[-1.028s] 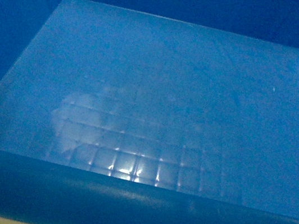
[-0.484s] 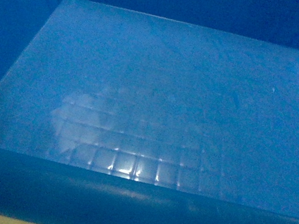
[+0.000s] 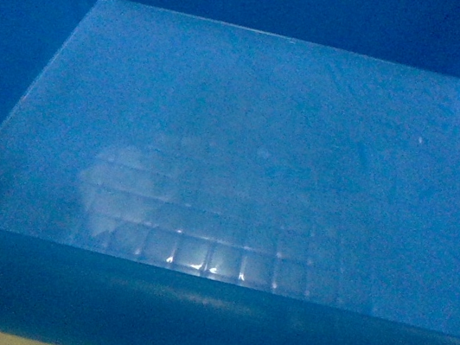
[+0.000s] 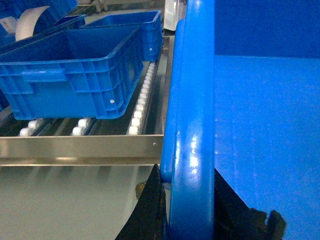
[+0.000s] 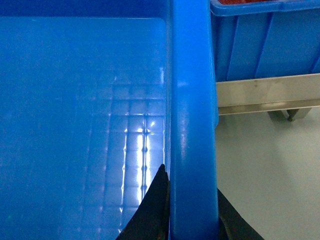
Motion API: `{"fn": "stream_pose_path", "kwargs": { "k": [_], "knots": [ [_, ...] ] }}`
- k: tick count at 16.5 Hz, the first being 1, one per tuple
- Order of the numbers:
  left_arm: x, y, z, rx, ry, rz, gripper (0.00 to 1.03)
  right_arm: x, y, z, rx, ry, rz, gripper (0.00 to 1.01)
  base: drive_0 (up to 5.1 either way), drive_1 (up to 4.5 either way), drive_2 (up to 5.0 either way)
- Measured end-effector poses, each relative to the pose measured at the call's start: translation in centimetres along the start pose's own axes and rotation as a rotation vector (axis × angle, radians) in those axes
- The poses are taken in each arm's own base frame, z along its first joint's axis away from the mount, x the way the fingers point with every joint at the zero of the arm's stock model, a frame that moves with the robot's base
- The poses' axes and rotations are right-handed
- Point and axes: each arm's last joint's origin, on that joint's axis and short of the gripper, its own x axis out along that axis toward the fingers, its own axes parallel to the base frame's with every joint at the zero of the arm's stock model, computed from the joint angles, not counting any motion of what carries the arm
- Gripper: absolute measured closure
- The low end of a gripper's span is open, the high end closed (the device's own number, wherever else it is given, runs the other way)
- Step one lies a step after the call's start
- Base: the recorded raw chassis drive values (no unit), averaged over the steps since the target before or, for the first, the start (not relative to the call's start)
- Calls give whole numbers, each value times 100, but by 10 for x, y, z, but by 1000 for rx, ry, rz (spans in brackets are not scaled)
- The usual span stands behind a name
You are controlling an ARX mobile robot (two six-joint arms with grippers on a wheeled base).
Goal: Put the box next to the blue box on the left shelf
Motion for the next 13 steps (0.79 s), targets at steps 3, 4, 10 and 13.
{"fn": "stream_pose_path", "kwargs": {
  "k": [3, 4, 10, 13],
  "knots": [
    [0, 0, 0, 2, 0, 0, 89, 0, 0, 0, 0, -1, 0, 92, 13, 402, -375],
    [0, 0, 0, 2, -2, 0, 89, 0, 0, 0, 0, -2, 0, 92, -13, 408, -434],
    [0, 0, 0, 1, -2, -2, 89, 0, 0, 0, 0, -3, 0, 92, -22, 408, -453],
    [0, 0, 0, 4, -2, -1, 89, 0, 0, 0, 0, -1, 0, 92, -4, 427, -434]
  ]
}}
